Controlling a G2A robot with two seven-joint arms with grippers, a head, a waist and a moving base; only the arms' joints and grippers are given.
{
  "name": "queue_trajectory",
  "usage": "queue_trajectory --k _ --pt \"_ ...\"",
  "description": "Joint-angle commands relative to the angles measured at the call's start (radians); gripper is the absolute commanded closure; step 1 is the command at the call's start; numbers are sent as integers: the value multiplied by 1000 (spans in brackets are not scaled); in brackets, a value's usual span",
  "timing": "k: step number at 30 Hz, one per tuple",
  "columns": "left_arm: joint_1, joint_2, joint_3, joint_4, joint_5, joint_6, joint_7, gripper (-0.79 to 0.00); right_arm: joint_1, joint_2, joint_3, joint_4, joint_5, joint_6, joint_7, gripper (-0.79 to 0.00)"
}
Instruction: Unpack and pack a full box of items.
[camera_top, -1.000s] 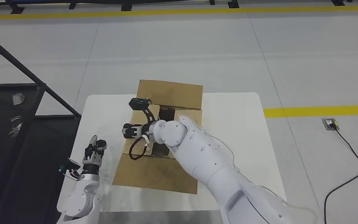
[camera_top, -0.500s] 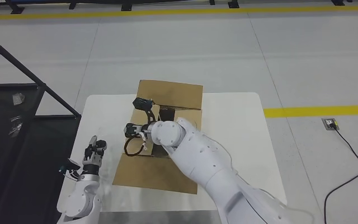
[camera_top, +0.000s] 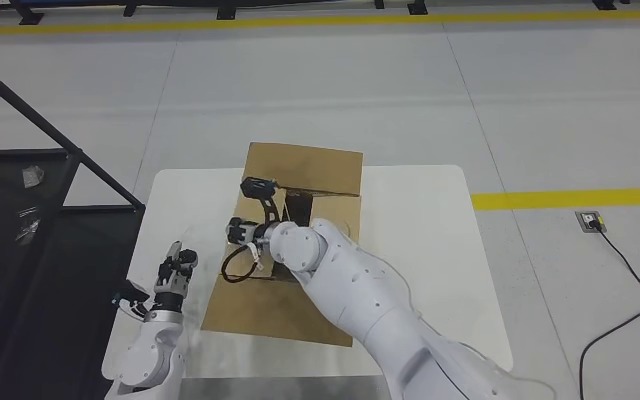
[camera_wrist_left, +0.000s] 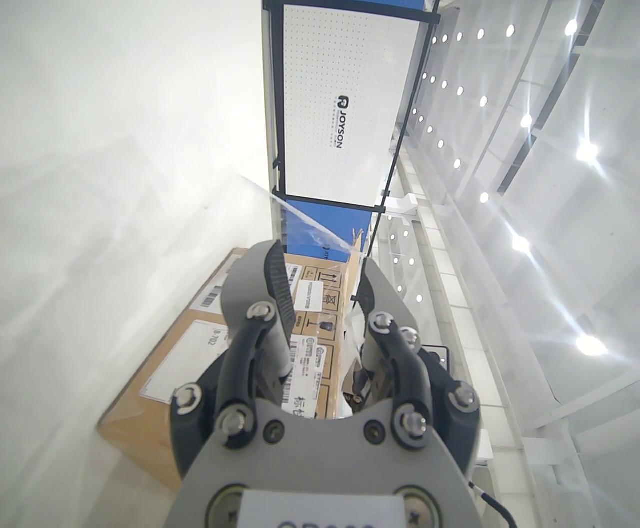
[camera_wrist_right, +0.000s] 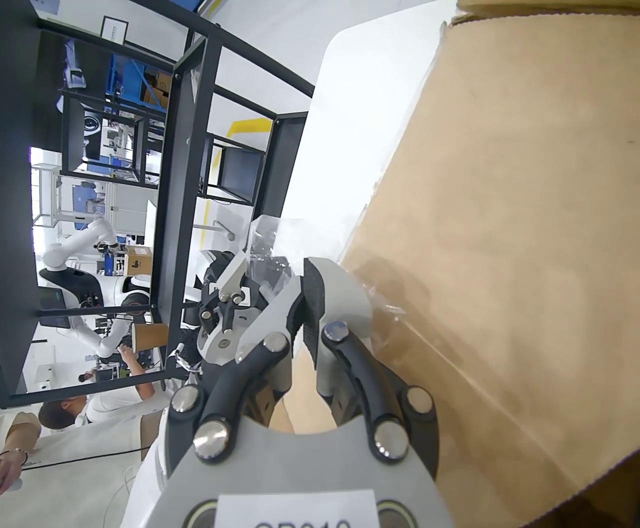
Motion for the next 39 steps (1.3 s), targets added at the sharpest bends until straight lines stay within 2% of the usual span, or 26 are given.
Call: queue_trajectory --k 1,22,31,39 --pt "0 0 -4 0 -3 2 2 -351 3 -2 5 2 4 15 19 0" --pt "-9 5 -41 25 -43 13 -14 -369 18 -16 34 23 -10 65 66 0" --pt "12 10 -58 18 -48 9 -43 -372 7 -19 41 -1 -30 18 28 0" --pt "23 15 -90 11 -64 14 -48 -369 -11 -3 63 -37 -51 -32 -22 0"
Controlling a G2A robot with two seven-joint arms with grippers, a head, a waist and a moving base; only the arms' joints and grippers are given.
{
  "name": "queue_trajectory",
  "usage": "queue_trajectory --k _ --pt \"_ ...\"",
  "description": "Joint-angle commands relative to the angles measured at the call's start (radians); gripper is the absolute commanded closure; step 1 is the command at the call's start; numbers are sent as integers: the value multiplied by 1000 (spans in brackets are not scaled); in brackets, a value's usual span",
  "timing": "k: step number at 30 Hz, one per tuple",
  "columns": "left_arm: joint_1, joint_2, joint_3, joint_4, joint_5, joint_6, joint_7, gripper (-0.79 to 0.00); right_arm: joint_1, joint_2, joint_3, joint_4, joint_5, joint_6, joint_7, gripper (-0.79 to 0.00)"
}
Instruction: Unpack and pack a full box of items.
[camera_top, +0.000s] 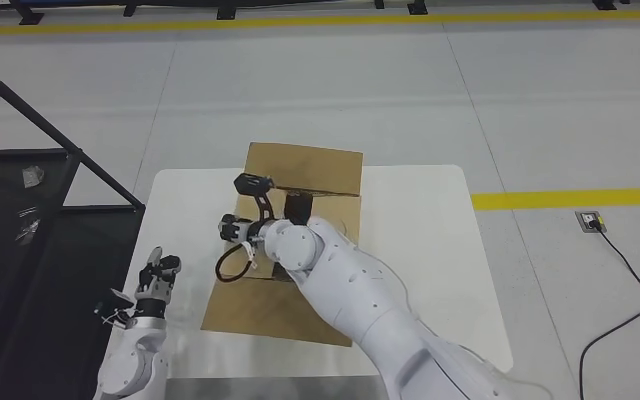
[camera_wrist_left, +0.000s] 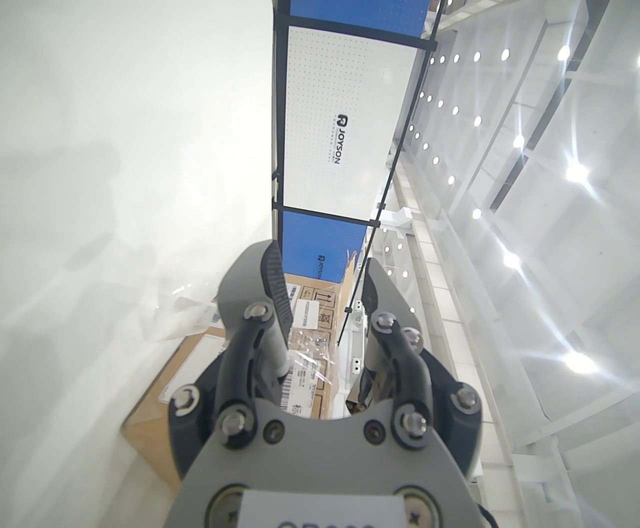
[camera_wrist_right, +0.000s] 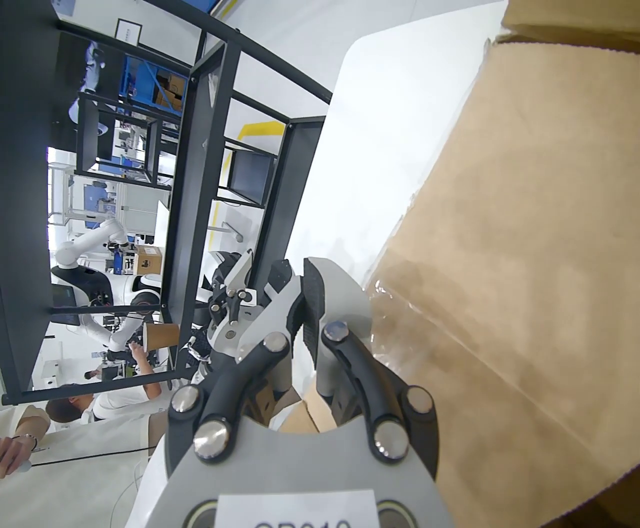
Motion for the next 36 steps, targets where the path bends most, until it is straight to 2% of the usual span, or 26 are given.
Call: queue_trajectory --k 1,6,9,12,16,17,18,19,22,23,24,25,34,36 --pt "-2 1 -6 3 -2 1 3 -369 -5 7 10 -9 0 -12 -3 0" --pt "8 3 -19 -10 -10 -12 -10 -376 -17 34 34 -43 -22 -87 -7 0" --pt "31 9 -34 -31 -5 -22 -75 -382 -32 63 51 -79 -50 -178 24 0" --pt "51 19 -58 -39 -16 -15 -181 -474 -57 100 79 -132 -72 -260 80 0" --pt "70 37 -93 -36 -38 32 -392 -690 -130 161 132 -257 -123 -337 140 0" --pt "72 43 -103 -32 -53 56 -464 -767 -157 178 149 -301 -142 -341 152 0" --pt "71 49 -118 -23 -64 76 -521 -785 -188 195 168 -353 -161 -337 167 0" --pt "69 56 -124 -15 -61 103 -588 -785 -223 212 187 -412 -181 -327 186 -25" --pt "63 76 -140 -2 -35 162 -771 -785 -350 261 252 -627 -246 -276 267 -305" --pt "63 83 -146 -2 -24 169 -829 -785 -397 277 275 -708 -276 -248 295 -499" --pt "65 89 -150 -5 -7 173 -878 -785 -445 291 294 -792 -315 -217 323 -785" --pt "69 95 -154 -13 14 167 -917 -785 -445 291 294 -792 -315 -217 323 -785" --pt "69 95 -154 -13 14 167 -917 -785 -445 291 294 -792 -315 -217 323 -785" --pt "69 95 -154 -13 14 167 -917 -785 -465 294 308 -799 -305 -226 288 -785"
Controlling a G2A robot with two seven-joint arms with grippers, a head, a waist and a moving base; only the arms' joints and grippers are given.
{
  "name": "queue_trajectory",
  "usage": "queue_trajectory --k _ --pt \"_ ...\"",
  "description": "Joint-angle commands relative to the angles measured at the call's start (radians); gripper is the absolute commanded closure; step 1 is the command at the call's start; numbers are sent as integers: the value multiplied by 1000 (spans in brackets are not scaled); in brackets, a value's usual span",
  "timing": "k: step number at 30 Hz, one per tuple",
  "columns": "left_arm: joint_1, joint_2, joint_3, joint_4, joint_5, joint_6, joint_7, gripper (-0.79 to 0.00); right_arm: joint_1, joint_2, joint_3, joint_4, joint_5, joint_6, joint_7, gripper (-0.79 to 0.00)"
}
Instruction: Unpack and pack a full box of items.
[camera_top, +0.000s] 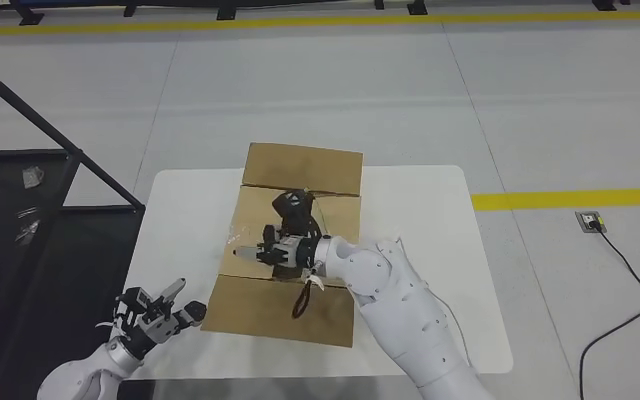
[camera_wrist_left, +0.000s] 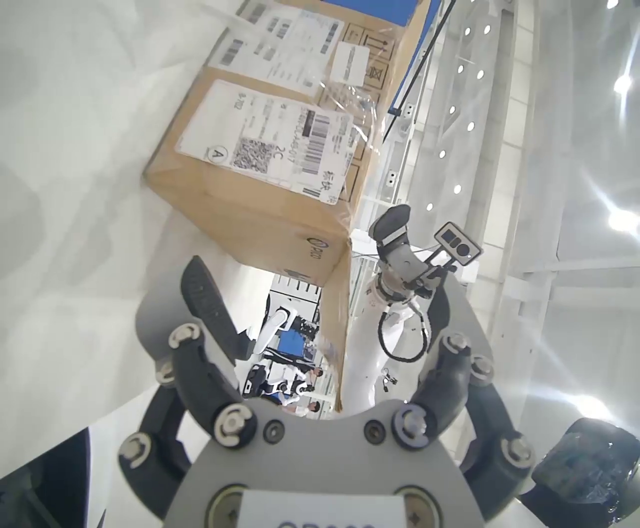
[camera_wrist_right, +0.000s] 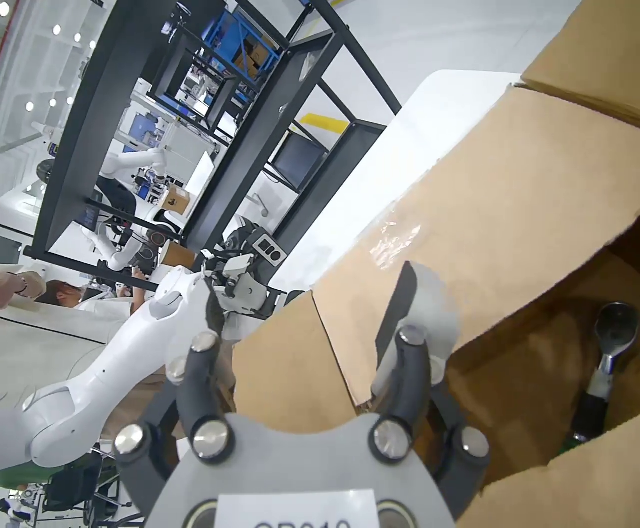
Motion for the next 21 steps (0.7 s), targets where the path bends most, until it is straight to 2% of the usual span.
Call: queue_trajectory --k 1,7,10,15,21 --pt "0 0 0 0 0 0 0 -785 -25 7 25 -14 14 -23 -54 -785" --pt "40 8 11 -63 -71 34 -113 -785 -133 37 130 -105 60 -175 -212 -785" --pt "52 13 21 -87 -58 32 -136 -785 -184 50 161 -144 108 -256 -225 -785" --pt "63 20 40 -124 -73 55 -181 -785 -184 50 161 -144 108 -256 -225 -785" --pt "90 22 76 -191 -99 64 -163 -785 -184 50 161 -144 108 -256 -225 -785"
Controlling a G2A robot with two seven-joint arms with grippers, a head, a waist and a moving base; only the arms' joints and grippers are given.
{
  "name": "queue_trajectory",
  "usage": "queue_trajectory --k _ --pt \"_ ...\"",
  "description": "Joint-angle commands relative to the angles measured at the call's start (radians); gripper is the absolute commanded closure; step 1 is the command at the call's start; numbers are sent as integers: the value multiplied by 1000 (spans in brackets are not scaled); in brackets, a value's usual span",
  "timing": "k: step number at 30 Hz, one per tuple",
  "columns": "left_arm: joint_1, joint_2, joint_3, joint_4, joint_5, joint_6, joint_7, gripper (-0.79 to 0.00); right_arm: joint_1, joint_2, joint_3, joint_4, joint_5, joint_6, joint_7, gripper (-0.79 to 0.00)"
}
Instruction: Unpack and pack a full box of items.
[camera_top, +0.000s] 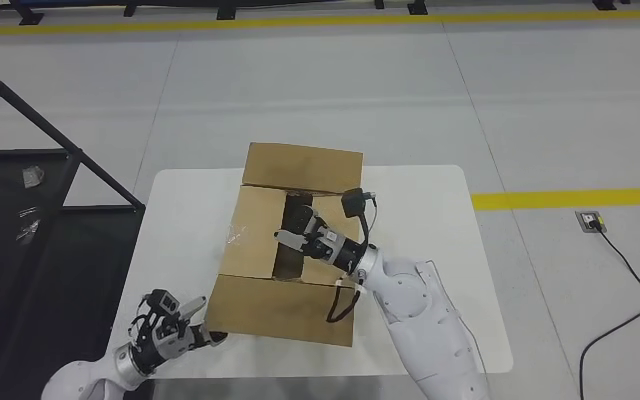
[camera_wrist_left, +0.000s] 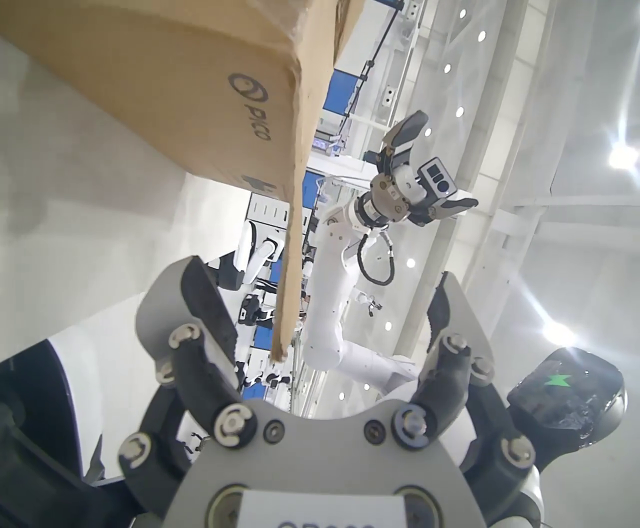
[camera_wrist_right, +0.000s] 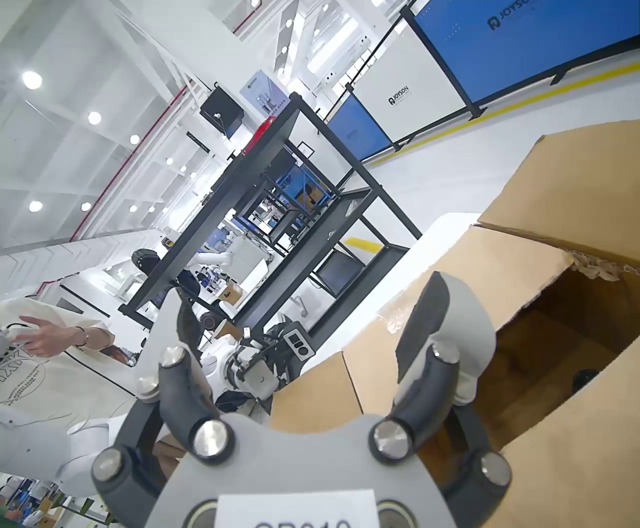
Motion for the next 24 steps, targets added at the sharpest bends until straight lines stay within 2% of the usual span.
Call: queue_trajectory --k 1,5,10,14,18,24 --pt "9 1 8 -22 -15 4 -1 -785 0 0 0 0 0 0 0 -785" --pt "18 3 10 -60 -64 27 27 -785 -21 4 10 -28 2 7 -44 -785" --pt "-9 1 24 -90 -139 102 143 -785 -66 16 81 -83 -21 21 -214 -785" --pt "-37 -2 51 -113 -181 142 238 -785 -79 21 95 -92 -27 23 -222 -785" --pt "-71 -9 87 -128 -197 137 371 -785 -79 21 95 -92 -27 23 -222 -785" --pt "-132 -21 179 -125 -185 145 566 -785 -82 21 98 -93 -32 37 -228 -785"
